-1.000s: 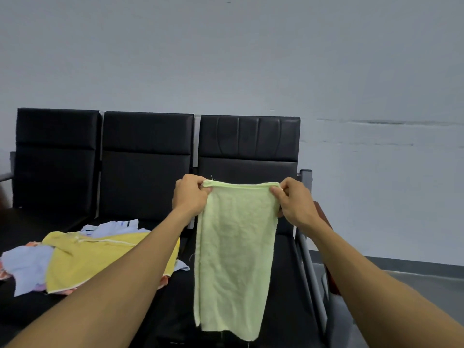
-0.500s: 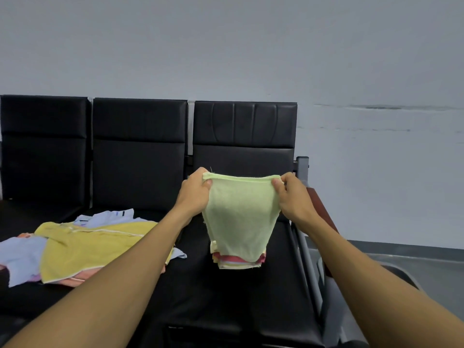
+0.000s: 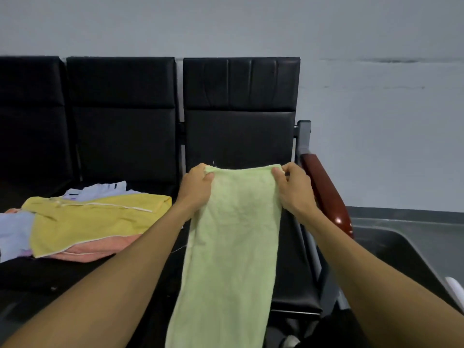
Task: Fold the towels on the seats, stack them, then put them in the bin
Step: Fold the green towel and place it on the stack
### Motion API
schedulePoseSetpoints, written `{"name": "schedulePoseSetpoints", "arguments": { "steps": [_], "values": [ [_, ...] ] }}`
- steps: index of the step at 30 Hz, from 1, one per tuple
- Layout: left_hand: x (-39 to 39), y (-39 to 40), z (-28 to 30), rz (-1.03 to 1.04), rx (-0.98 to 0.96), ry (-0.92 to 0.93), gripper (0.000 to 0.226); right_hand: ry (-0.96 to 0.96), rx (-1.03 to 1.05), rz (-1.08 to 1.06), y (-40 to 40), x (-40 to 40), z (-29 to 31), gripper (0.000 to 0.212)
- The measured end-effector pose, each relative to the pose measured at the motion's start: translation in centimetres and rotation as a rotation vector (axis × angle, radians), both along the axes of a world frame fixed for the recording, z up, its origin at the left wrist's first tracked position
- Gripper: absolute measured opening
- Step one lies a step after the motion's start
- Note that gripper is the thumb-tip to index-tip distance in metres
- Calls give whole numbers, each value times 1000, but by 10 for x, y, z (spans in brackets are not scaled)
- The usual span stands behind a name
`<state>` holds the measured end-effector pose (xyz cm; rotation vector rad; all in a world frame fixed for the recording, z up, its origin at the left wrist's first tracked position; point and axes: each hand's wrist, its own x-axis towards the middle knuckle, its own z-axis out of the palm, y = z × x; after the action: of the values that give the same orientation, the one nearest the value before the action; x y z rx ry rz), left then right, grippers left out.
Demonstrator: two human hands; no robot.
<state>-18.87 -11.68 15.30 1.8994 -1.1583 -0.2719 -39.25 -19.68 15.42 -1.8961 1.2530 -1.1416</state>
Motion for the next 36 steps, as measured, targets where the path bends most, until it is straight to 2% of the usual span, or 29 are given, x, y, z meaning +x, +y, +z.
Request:
{"name": "schedulePoseSetpoints", "arguments": {
  "steps": [2, 4, 10, 13, 16, 18, 21, 23, 26, 27, 29, 33, 36],
  "values": [
    [9, -12, -32, 21, 70, -8, 28, 25, 32, -3, -10, 4, -30, 24],
    [17, -23, -69, 31, 127, -5, 26, 24, 79, 16, -20, 9, -62, 26],
    [30, -45, -147, 80, 177, -47, 33, -136, 324, 77, -41, 22, -143, 28],
    [33, -53, -169, 86, 231, 80, 25, -164, 392, 111, -52, 29, -163, 25],
    [30, -57, -175, 30, 153, 394, 24, -190, 407, 111, -60, 38, -169, 27],
    [29, -59, -172, -12, 103, 518, 31, -221, 432, 70, -61, 43, -169, 35],
    [28, -60, -169, 31, 95, 604, 47, -283, 487, -11, -59, 45, -173, 51],
    [29, -58, -170, 86, 39, 631, 44, -260, 455, -78, -57, 43, -175, 42],
    [35, -52, -177, 45, 31, 502, 31, -199, 402, -75, -54, 38, -178, 12],
    [37, -48, -179, 8, 57, 495, 22, -185, 409, -53, -52, 36, -179, 8],
    [38, -40, -181, -58, 124, 528, 5, -121, 449, -37, -49, 31, -182, 19],
    [39, -26, -190, -175, 360, 565, 32, 71, 631, 10, -40, 19, -195, 36],
    [36, -16, -194, -301, 583, 529, 49, 96, 790, 60, -36, 13, -205, 42]
  ]
}}
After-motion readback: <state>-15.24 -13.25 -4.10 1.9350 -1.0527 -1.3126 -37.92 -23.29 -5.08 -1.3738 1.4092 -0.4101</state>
